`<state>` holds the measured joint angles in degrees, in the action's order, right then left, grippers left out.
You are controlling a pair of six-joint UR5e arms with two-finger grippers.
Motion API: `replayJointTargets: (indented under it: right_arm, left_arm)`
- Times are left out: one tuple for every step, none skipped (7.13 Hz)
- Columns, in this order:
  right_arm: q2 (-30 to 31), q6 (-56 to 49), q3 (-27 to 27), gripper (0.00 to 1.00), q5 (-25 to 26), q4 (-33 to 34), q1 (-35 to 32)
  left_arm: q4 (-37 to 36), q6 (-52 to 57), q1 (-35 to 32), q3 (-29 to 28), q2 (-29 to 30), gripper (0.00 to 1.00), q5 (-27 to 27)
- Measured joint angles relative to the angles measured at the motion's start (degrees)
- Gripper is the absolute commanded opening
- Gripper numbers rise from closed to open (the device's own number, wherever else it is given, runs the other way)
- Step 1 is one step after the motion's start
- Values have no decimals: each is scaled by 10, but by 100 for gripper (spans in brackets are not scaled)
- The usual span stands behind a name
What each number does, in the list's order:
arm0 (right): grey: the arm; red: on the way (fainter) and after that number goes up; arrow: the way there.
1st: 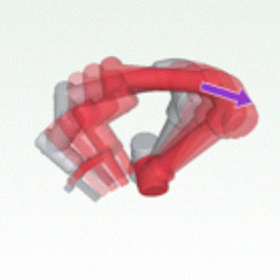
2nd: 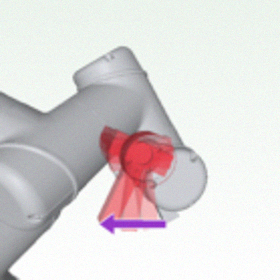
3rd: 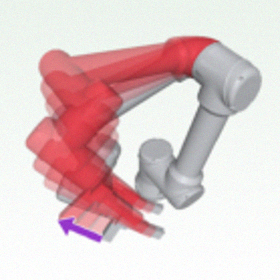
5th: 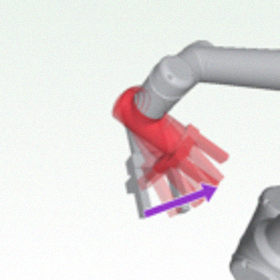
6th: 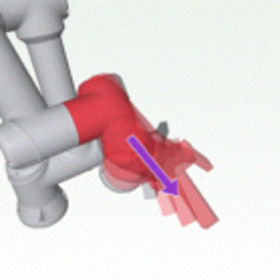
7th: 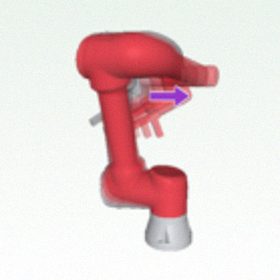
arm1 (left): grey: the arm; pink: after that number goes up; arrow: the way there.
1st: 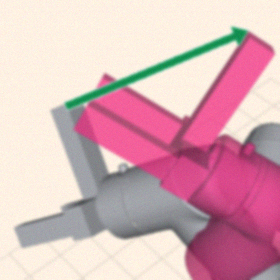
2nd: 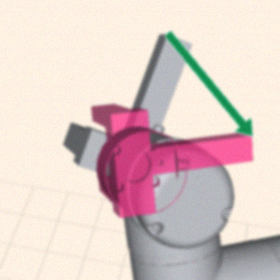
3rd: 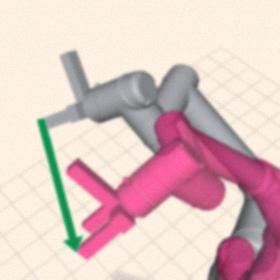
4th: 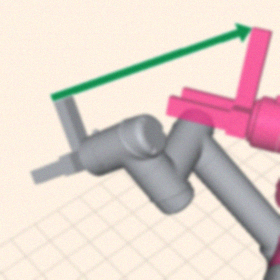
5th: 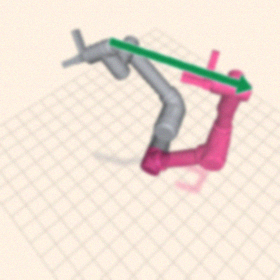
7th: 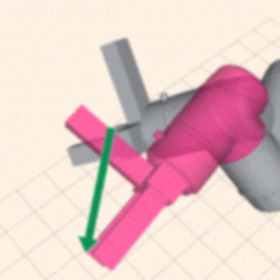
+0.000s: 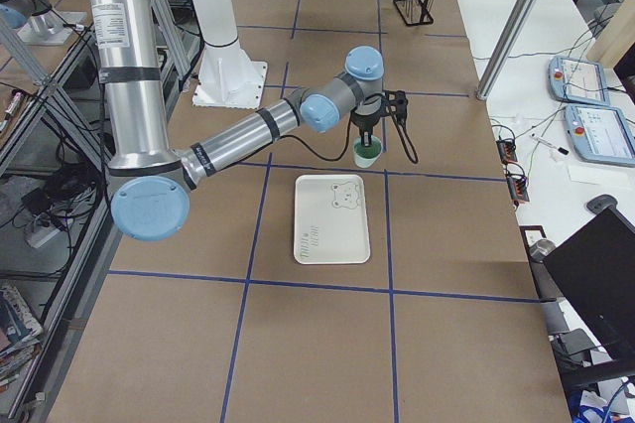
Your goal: Left arm grabs green cup and hands to right arm on tray
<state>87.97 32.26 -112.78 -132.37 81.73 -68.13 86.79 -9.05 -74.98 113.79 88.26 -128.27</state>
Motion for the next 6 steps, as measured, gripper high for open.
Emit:
replayJointTargets:
  right_arm:
    - [21,-72,0,0,0,24,-26]
    - [32,-123,1,0,1,51,-41]
    - [41,-148,2,2,7,67,-46]
    - [49,-156,2,2,18,72,-46]
    - [59,-156,3,2,32,71,-36]
    - [70,-147,5,2,46,62,-15]
  left_arm:
    - [0,49,-40,-10,-36,100,-24]
    - [3,103,-87,-24,-71,100,-47]
    - [7,142,-128,-34,-104,100,-60]
    - [17,157,-153,-35,-131,100,-65]
    - [31,160,-165,-36,-146,100,-67]
    - [38,156,-169,-38,-151,100,-68]
